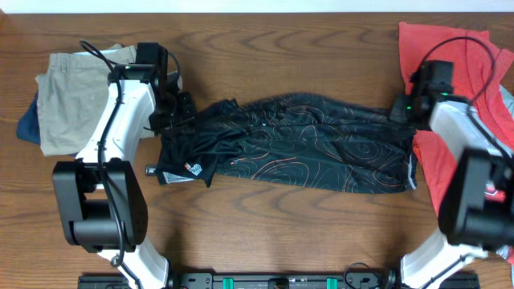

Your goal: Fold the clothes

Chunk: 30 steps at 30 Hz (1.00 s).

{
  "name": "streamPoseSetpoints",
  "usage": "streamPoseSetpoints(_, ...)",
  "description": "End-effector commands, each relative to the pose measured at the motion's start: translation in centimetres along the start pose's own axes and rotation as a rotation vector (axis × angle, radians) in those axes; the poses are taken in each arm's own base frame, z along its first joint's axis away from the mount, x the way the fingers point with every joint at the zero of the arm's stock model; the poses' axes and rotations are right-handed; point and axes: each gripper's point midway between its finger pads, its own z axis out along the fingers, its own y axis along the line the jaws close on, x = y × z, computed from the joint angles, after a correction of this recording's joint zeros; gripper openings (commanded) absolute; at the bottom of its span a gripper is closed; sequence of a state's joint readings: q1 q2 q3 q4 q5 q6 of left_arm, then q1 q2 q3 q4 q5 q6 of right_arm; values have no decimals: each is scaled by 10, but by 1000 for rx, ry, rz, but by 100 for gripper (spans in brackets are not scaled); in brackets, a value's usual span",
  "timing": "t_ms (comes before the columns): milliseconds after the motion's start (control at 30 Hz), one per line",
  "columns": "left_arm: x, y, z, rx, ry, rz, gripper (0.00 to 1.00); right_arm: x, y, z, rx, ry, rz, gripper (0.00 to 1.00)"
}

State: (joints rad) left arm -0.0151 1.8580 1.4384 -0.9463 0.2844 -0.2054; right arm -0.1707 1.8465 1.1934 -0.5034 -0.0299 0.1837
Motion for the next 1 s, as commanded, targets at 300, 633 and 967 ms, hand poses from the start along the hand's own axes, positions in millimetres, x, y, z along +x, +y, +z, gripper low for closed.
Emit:
streamPoseSetpoints(300,48,21,-29,-109,119,-30,6,78,-62,-92,258,258,106,1)
streamPoseSetpoints(633,75,32,-15,-135,212,-49,6,101,-76,-97,315,345,118,1)
streamPoseSetpoints(967,98,48,-13,-209,293,-60,47,108,-78,-100,320,376,116,48)
